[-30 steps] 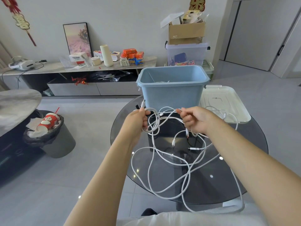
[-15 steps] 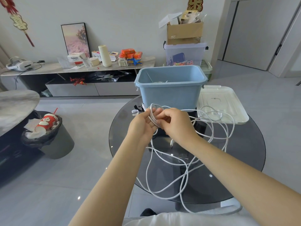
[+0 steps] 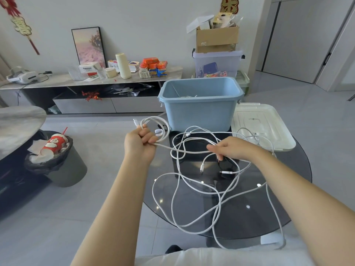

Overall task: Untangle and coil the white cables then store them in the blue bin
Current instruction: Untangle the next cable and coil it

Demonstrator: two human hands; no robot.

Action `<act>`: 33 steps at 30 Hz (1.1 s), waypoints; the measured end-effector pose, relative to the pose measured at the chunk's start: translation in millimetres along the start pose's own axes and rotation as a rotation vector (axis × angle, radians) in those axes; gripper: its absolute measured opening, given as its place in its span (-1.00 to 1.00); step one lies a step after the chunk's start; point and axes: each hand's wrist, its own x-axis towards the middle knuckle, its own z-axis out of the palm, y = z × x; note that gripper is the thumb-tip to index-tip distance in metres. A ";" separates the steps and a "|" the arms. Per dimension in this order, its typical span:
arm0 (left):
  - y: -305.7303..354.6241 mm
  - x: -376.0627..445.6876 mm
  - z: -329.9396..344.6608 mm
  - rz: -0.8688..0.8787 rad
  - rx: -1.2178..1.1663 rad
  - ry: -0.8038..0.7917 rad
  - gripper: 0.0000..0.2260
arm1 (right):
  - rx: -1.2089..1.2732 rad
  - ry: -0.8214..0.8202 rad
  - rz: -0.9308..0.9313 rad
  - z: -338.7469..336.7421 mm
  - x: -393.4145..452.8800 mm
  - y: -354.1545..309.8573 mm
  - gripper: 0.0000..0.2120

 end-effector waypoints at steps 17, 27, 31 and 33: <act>-46.1 -12.8 15.1 0.166 1.035 -0.096 -0.72 | 0.788 0.280 -0.152 11.8 2.4 -56.6 -0.71; -39.3 -23.8 21.2 -0.259 0.269 -0.116 -0.78 | 0.206 0.631 -0.414 45.2 -10.5 -70.5 -0.98; -39.8 -15.0 19.5 -0.188 0.127 -0.056 -0.76 | 0.139 0.526 -0.354 46.0 -13.9 -69.0 -0.81; -38.3 -11.0 19.7 -0.153 0.149 -0.052 -0.76 | 0.174 0.464 -0.327 45.1 -16.0 -68.9 -0.74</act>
